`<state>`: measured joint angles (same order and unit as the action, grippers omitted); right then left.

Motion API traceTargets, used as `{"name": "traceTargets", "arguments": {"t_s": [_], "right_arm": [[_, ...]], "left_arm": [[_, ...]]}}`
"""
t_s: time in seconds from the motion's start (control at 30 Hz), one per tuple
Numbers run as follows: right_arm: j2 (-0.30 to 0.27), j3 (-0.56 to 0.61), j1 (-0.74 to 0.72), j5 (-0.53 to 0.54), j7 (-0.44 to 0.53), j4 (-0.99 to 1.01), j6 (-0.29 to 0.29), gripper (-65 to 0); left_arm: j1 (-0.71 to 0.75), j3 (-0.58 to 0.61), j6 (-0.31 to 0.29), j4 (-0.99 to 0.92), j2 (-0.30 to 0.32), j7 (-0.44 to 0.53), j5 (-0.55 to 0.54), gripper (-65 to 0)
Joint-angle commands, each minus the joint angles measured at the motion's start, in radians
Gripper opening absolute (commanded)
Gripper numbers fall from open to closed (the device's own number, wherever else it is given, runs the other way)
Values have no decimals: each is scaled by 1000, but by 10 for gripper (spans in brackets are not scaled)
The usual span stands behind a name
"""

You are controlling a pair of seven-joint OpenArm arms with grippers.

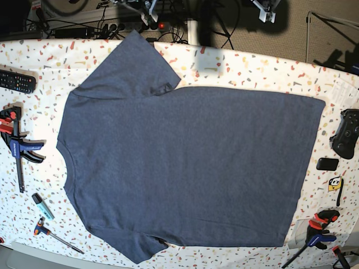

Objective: Fold the T-shirt properly

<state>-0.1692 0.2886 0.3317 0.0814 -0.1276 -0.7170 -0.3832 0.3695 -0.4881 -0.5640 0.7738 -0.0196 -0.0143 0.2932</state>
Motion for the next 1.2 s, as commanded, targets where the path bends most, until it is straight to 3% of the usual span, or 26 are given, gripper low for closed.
{"name": "traceTargets", "arguments": {"t_s": [0.0,0.13,0.33,0.43,0.63,0.87,0.97,1.17], "right_arm": [[-22,0,40,0,6,-43,-10,-420],[-100,0,182,13,6,-241,14,-420],[-256,-1,395,68,0,-555,106,-420],[-336,-5,500,66,-16,-711,184,-420],[-445,-120,719,-62,-101,-1029,251,-420],[-499,-367,900,-109,-141,-1324,279,-420],[-499,-478,921,-108,-195,-1410,287,-420],[-502,-629,917,-109,-197,-1484,286,-420]], "left_arm": [[24,-1,-6,38,6,0,-6,-508],[93,-1,-6,177,6,-24,-6,-508],[206,-1,-8,404,6,-40,-6,-508],[250,-1,-23,520,11,-79,-6,-508],[333,-1,-40,757,87,-149,-6,-508],[428,-1,-43,1056,197,-172,-6,-508],[455,-1,-48,1189,229,-172,-6,-508],[446,7,-96,1366,298,-172,-5,-508]]}}
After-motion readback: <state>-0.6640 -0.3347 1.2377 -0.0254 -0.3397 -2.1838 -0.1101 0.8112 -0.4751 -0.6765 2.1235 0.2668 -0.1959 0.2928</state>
